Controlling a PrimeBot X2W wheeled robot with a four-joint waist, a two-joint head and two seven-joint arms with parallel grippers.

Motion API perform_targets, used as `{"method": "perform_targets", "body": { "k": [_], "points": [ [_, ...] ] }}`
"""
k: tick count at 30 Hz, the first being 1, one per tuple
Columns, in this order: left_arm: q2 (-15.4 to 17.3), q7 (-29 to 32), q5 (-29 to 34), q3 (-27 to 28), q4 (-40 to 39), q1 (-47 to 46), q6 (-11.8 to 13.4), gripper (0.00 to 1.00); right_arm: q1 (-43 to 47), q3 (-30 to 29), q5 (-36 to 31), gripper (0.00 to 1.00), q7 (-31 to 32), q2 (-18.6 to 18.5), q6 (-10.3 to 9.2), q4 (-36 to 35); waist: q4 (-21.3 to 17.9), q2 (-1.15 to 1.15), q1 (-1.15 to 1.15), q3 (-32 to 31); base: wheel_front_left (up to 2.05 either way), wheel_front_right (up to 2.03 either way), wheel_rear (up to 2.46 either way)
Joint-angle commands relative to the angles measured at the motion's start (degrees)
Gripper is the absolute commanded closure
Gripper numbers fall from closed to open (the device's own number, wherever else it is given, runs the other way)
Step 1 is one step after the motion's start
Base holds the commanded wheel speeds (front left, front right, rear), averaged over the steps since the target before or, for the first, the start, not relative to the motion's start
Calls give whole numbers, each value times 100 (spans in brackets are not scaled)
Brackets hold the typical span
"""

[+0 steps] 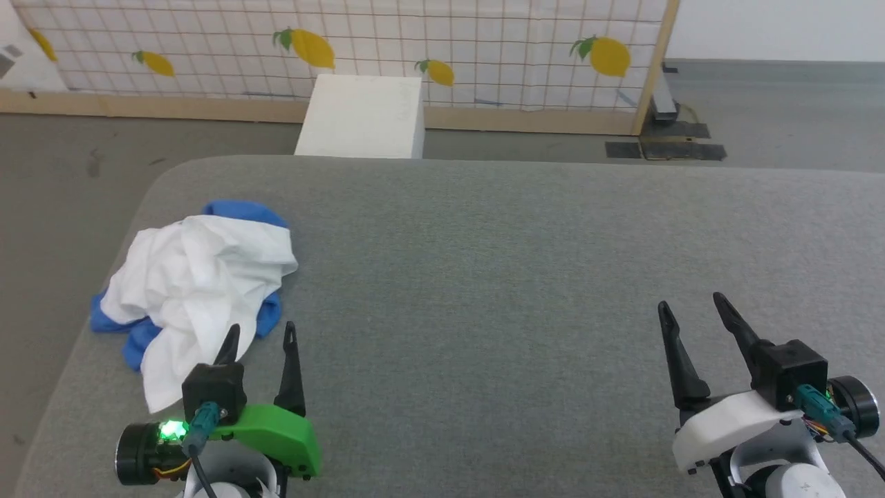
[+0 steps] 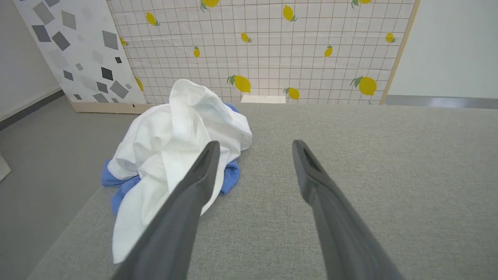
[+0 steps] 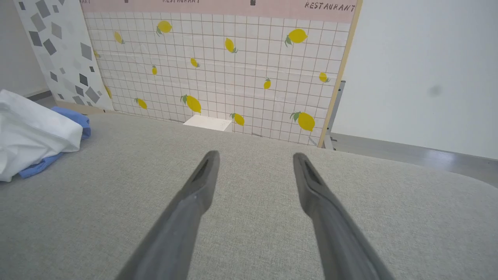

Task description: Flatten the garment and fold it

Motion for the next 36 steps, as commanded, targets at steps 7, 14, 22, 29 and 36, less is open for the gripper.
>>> {"method": "perform_targets", "body": {
  "k": [7,14,22,29,36],
  "points": [
    [59,-130,-127,-21,52,-100,120,0,-20,59,5,0,-96,-2,12,48,341,0,0,12,0,0,0],
    [73,-214,-197,-44,90,-101,203,0,-30,81,1,0,-155,-3,15,59,584,0,0,19,0,0,0],
    [85,-308,-268,-79,125,-110,291,0,-44,87,-2,0,-223,-3,17,71,843,0,0,24,0,0,0],
    [104,-392,-329,-95,155,-108,368,0,-46,95,10,0,-286,-4,20,80,1059,0,0,26,0,0,0],
    [114,-473,-387,-114,188,-126,448,0,-55,101,39,0,-351,-4,22,85,1247,0,0,39,0,0,0]
  ]
}}
